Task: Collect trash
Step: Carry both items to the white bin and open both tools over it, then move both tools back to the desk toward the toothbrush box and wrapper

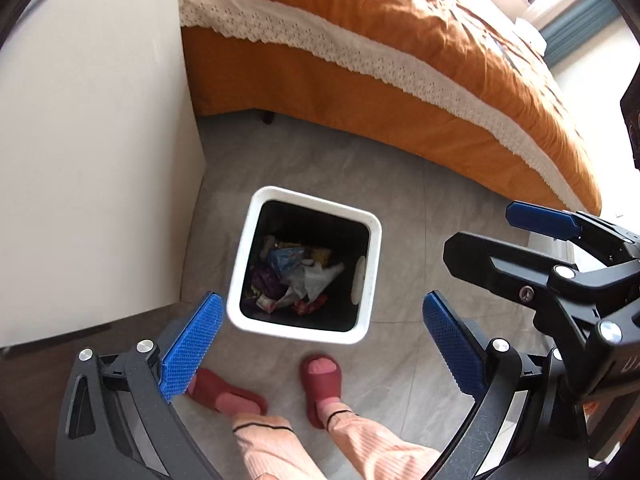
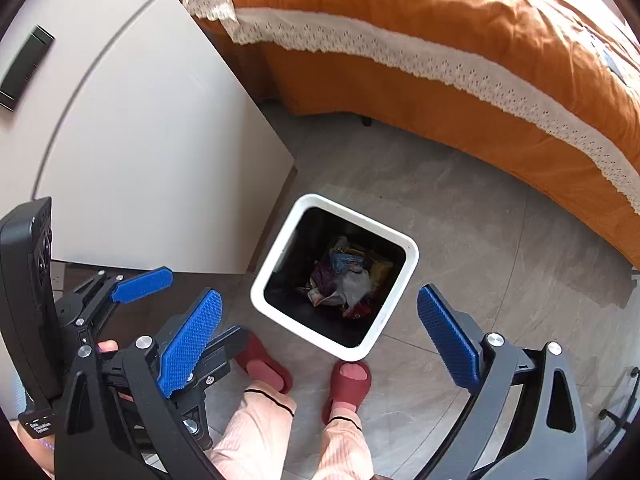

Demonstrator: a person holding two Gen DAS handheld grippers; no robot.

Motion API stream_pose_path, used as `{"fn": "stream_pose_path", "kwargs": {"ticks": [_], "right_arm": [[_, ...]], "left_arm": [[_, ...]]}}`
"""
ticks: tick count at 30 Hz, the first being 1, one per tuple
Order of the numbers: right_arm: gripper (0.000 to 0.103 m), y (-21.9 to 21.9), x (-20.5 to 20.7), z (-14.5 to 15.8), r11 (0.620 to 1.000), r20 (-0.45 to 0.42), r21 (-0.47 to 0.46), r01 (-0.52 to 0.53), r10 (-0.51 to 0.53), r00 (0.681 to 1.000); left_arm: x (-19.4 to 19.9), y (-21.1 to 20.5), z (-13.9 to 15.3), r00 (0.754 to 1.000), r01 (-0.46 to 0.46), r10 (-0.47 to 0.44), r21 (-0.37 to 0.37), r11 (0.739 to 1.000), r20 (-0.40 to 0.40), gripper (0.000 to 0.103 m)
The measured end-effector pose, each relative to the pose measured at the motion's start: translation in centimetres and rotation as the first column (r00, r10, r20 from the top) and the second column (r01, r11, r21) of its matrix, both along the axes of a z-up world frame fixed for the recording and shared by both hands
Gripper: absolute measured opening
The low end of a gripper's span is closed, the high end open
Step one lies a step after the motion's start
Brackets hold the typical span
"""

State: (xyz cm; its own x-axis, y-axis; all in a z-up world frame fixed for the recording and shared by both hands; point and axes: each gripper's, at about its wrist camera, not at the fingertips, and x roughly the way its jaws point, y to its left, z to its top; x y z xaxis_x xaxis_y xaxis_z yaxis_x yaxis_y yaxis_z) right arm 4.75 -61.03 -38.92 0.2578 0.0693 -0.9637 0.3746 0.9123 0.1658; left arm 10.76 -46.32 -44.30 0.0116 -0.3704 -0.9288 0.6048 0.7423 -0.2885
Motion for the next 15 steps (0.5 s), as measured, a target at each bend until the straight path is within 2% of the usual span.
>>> {"fn": "stream_pose_path", "kwargs": {"ticks": [4, 8, 15], "right_arm": [[0.098, 0.7, -0.3, 4.5, 1.000, 0.040, -0.004, 0.012, -0.012, 0.999], [0.098, 2.5, -0.8, 9.9, 0.997, 0.094, -0.059, -0.039, 0.045, 0.995], [0.098, 6.1, 0.1, 18.1, 0.980, 0.223, -0.150, -0.132, 0.164, 0.961]], "left_arm": [[-0.3, 0.9, 4.7, 0.999, -0.042, 0.043, -0.022, 0.999, 0.027, 0.098], [-0.9, 1.8, 10.0, 0.996, -0.082, 0.085, -0.078, 0.994, 0.041, 0.098], [-2.0, 4.7, 19.4, 0.975, -0.122, 0.145, -0.139, 0.983, 0.169, 0.098]]}}
